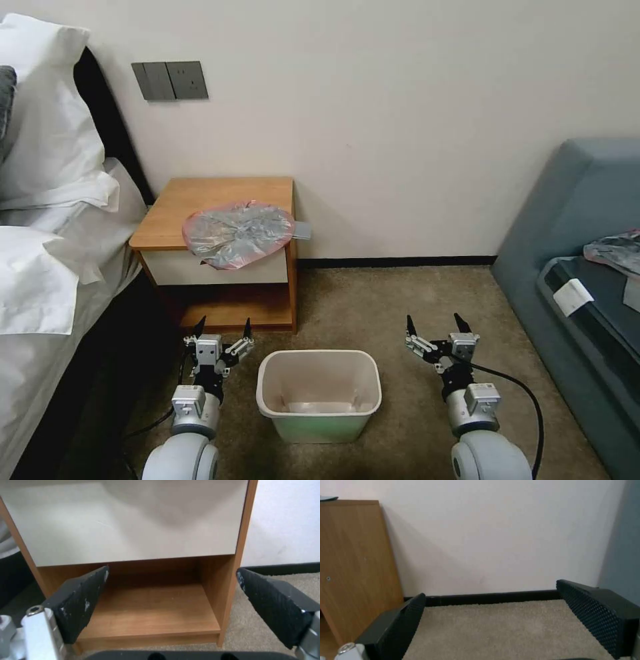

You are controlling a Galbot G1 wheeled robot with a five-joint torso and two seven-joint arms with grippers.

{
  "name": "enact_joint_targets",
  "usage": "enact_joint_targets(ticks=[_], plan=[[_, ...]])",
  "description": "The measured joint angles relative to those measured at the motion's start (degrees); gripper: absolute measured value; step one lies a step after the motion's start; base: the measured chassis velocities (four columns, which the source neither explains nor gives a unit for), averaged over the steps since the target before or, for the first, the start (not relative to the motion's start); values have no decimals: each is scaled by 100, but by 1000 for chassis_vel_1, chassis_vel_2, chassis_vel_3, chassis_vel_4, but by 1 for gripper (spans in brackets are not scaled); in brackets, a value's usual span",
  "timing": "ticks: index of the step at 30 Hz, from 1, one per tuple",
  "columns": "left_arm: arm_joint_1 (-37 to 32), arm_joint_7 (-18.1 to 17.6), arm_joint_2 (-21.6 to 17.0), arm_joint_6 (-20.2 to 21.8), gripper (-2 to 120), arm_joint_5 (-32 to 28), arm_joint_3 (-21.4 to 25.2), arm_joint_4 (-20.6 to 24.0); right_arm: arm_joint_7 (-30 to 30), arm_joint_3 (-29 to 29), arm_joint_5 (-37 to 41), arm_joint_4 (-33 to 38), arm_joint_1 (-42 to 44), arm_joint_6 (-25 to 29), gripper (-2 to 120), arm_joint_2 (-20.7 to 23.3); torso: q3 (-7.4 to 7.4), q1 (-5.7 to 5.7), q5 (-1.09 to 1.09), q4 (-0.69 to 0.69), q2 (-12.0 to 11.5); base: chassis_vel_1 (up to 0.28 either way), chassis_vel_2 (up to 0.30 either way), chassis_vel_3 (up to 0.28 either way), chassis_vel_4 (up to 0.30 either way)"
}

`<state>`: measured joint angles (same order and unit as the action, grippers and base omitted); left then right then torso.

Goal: Pick up the garbage bag from the table and place it over the trash can.

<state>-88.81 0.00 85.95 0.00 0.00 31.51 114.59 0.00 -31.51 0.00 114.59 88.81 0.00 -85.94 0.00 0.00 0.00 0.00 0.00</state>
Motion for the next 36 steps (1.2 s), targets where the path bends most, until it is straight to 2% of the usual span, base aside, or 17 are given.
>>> enact_joint_targets(ticks=[17, 22, 24, 26, 27, 28, 29, 30, 31, 33, 36], plan=[[0, -3, -12, -15, 100, -21, 9, 0, -8, -1, -17, 17, 22, 14, 100, -12, 0, 0, 0, 0, 0, 0, 0, 0, 0], [3, -27, -85, -105, 97, -135, 73, 0, -244, -59, -409, 539, 514, 434, 100, -286, 0, 0, 0, 1, 0, 0, 0, 0, 0], [12, -74, -277, -307, 96, -393, 206, 16, -471, -120, -792, 1044, 997, 841, 100, -554, 0, 0, -2, -3, 0, 0, 0, 0, 0], [14, -87, -300, -313, 96, -412, 219, 16, -506, -128, -850, 1116, 1063, 902, 100, -594, -1, 0, 2, -4, 0, 0, 0, 0, 0], [12, -99, -384, -421, 96, -573, 260, 16, -539, -134, -898, 1170, 1114, 950, 100, -616, -1, 0, -2, 1, 0, 0, 0, 0, 0], [12, -99, -384, -421, 96, -573, 260, 16, -539, -134, -898, 1170, 1114, 950, 100, -616, -1, 0, -2, 1, 0, 0, 0, 0, 0], [19, -126, -483, -552, 96, -756, 329, 23, -546, -139, -911, 1185, 1132, 963, 100, -616, 0, 0, -12, 2, 0, 0, 0, 0, 0], [47, -206, -691, -810, 96, -1100, 490, 60, -549, -139, -916, 1188, 1134, 967, 100, -616, -1, 0, 3, -1, 0, 0, 0, 0, 0], [47, -206, -691, -810, 96, -1100, 490, 60, -549, -139, -916, 1188, 1134, 967, 100, -616, -1, 0, 3, -1, 0, 0, 0, 0, 0], [59, -288, -894, -1065, 97, -1453, 618, 51, -549, -138, -913, 1188, 1135, 967, 100, -617, 0, 0, -1, 2, 0, 0, 0, 0, 0], [49, -292, -928, -1105, 97, -1511, 618, 25, -507, -97, -789, 1189, 1135, 904, 100, -618, 0, 0, -4, 1, 0, 0, 0, 0, 0]])
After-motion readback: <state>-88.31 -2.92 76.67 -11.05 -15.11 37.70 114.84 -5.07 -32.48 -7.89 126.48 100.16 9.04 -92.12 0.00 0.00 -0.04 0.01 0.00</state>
